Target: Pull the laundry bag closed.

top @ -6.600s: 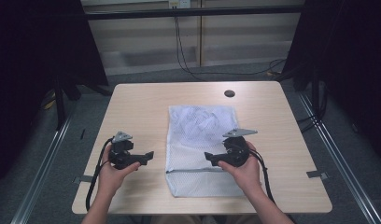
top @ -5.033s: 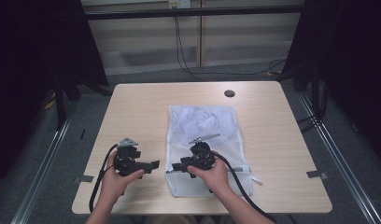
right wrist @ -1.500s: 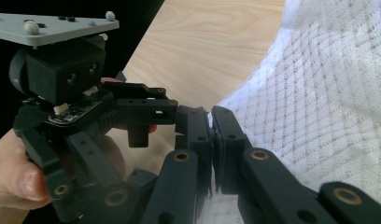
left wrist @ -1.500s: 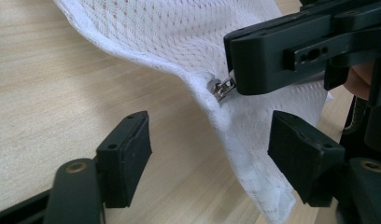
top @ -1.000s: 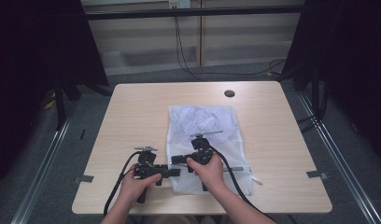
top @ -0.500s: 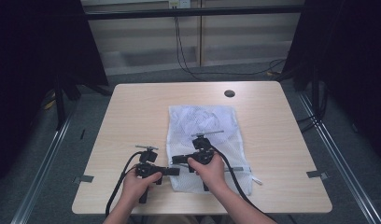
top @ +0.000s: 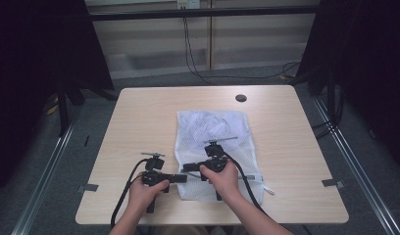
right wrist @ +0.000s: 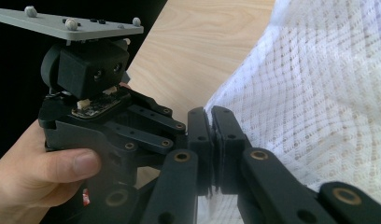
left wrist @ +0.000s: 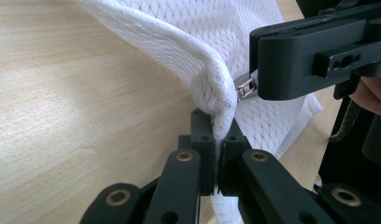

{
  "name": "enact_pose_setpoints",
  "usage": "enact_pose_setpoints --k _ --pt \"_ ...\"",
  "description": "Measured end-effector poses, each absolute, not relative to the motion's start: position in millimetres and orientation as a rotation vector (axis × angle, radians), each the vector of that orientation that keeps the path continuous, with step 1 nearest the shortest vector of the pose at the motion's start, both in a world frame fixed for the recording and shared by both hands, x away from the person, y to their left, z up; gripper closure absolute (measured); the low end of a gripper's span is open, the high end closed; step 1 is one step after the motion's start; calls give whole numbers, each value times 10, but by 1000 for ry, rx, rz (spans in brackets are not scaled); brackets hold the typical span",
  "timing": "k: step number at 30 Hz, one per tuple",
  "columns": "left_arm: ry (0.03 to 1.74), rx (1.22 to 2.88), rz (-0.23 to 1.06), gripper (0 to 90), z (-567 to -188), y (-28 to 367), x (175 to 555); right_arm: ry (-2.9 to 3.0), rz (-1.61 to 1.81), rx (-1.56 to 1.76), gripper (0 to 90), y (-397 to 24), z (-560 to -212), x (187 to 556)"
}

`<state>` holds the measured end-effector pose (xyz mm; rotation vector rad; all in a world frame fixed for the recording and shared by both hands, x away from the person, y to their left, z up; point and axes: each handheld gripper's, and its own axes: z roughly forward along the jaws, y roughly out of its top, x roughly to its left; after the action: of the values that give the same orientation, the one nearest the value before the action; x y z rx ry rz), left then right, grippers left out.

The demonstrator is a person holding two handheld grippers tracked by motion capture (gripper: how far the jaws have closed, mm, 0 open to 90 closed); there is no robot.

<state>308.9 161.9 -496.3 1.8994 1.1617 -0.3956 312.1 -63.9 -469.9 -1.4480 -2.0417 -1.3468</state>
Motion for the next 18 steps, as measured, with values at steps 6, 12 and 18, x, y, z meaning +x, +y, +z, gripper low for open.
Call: enact_pose_setpoints --k 6,12,18 --pt "1168 1893 -387 883 -4956 1627 3089 -2040 -1347 -1451 871 -660 -4695 3118" --pt "1166 1897 -368 883 -4949 1642 3090 -2021 -1343 -1454 871 -702 -4711 3126" --pt "1174 1879 -377 883 -4938 1655 3089 -2016 -1342 -1463 871 -741 -4715 3127"
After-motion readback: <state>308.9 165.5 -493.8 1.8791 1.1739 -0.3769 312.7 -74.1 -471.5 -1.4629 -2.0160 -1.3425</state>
